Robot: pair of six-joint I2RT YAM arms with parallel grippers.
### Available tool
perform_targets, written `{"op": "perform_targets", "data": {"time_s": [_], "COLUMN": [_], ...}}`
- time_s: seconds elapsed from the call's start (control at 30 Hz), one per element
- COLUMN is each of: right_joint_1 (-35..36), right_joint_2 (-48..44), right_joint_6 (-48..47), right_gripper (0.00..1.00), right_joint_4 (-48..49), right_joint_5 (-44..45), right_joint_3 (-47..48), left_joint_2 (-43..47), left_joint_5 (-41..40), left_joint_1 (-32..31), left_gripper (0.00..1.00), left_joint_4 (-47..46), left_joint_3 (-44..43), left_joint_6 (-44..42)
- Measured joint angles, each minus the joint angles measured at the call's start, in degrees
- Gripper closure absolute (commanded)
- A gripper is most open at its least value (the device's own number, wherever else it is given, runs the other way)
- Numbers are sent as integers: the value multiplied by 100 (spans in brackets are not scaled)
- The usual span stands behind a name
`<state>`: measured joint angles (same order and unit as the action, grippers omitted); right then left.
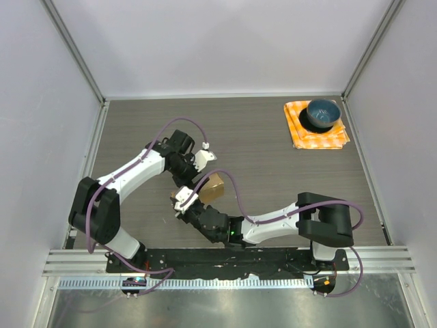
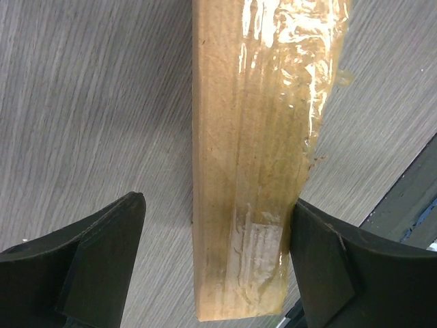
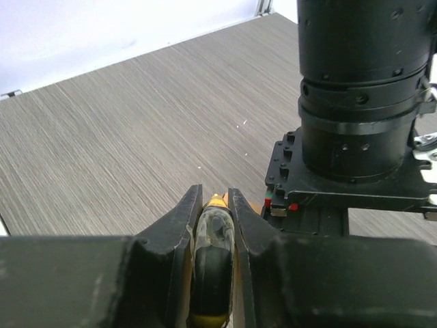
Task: Unpack the express box
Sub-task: Cut the express box at the center of the board.
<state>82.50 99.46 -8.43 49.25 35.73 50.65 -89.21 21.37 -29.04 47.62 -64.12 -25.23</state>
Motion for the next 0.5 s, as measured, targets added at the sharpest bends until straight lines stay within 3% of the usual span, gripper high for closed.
{"op": "perform_targets", "data": {"time_s": [0.5], "right_joint_1": [190], "right_joint_2": [601], "right_joint_6": [-450], "right_gripper": [99], "right_joint_4": [396], "right_joint_5": [407], "right_joint_3": [258], "left_joint_2": [81], "left_joint_5": [-968], "left_joint_1": [-284], "left_gripper": [23], "left_joint_4": [-321], "left_joint_3": [326], "left_joint_6": [1064]}}
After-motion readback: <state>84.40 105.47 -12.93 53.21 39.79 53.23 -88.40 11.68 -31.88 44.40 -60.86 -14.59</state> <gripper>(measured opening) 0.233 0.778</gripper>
